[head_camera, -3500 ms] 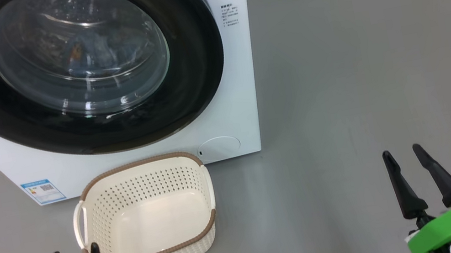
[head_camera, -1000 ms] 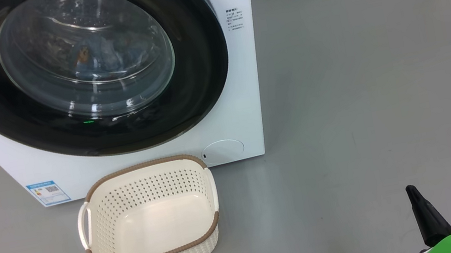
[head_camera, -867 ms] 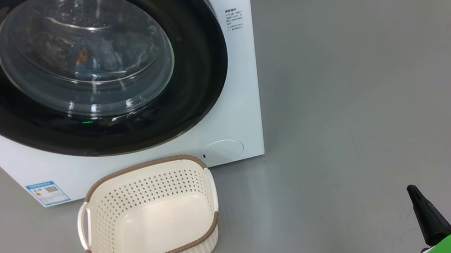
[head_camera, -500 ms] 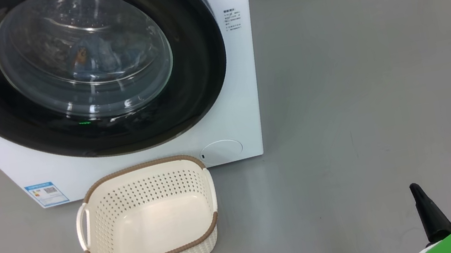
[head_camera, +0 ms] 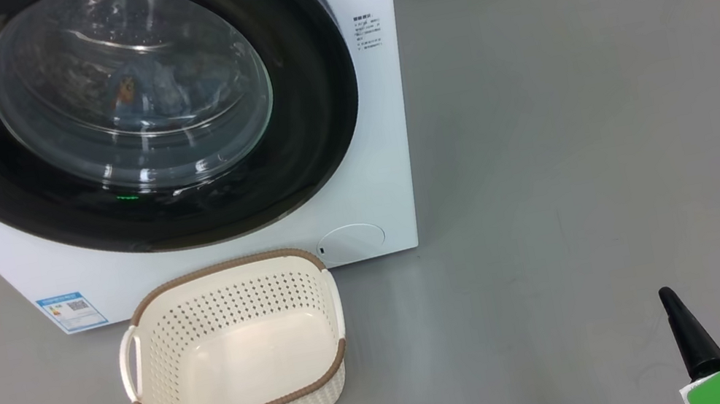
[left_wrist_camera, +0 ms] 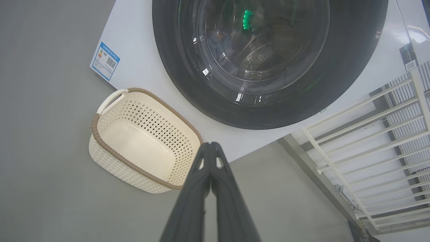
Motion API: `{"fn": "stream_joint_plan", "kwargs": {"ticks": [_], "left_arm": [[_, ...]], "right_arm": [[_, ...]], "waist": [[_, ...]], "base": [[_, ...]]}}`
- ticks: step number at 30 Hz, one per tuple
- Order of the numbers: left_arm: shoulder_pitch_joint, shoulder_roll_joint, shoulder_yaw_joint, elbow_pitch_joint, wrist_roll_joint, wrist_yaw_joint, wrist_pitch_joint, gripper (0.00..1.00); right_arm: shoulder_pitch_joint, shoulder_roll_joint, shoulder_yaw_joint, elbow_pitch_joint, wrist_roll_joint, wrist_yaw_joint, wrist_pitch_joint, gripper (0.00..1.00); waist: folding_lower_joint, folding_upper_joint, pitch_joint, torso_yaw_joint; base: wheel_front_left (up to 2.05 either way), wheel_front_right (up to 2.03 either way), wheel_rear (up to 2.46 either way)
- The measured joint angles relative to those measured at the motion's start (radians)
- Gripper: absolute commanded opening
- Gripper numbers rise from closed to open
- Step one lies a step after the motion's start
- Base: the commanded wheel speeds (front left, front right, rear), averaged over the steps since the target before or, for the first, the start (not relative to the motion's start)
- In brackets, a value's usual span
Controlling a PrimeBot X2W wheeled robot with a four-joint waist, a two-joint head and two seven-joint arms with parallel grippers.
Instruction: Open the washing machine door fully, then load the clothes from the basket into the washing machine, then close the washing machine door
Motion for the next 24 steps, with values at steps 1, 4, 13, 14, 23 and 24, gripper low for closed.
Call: {"fn": "stream_joint_plan", "kwargs": {"ticks": [1,4,13,14,23,24], "left_arm": [[0.000,0.000,0.001,0.001,-0.008,0.000,0.005,0.00],[-0.001,0.001,0.002,0.005,-0.046,-0.003,0.014,0.00],[-0.021,0.002,0.005,0.015,-0.133,-0.003,0.037,0.00],[-0.021,0.002,0.005,0.016,-0.141,-0.003,0.041,0.00],[-0.040,0.003,0.010,0.026,-0.248,-0.012,0.061,0.00],[-0.041,0.003,0.011,0.027,-0.257,-0.012,0.068,0.00]], "right_arm": [[0.000,0.000,-0.001,0.000,0.011,0.000,0.005,0.00],[0.000,0.000,-0.003,-0.001,0.045,0.000,0.016,0.00],[-0.003,0.001,-0.009,-0.002,0.124,0.000,0.036,0.00],[-0.004,0.001,-0.010,-0.002,0.134,0.000,0.041,0.00],[-0.014,0.001,-0.022,-0.003,0.232,0.000,0.065,0.00],[-0.018,0.001,-0.023,-0.004,0.240,0.000,0.069,0.00]], "waist": [[0.0000,0.0000,0.000,0.000],[0.0000,0.0000,0.000,-0.002],[0.0000,0.0000,0.001,-0.004],[0.0000,0.0000,0.001,-0.005],[0.0000,0.0000,0.001,-0.008],[0.0000,0.0000,0.001,-0.009]], "base": [[0.00,0.00,0.00],[0.00,0.00,0.00],[0.00,0.00,0.00],[0.00,0.00,0.00],[0.00,0.00,0.00],[0.00,0.00,0.00]]}}
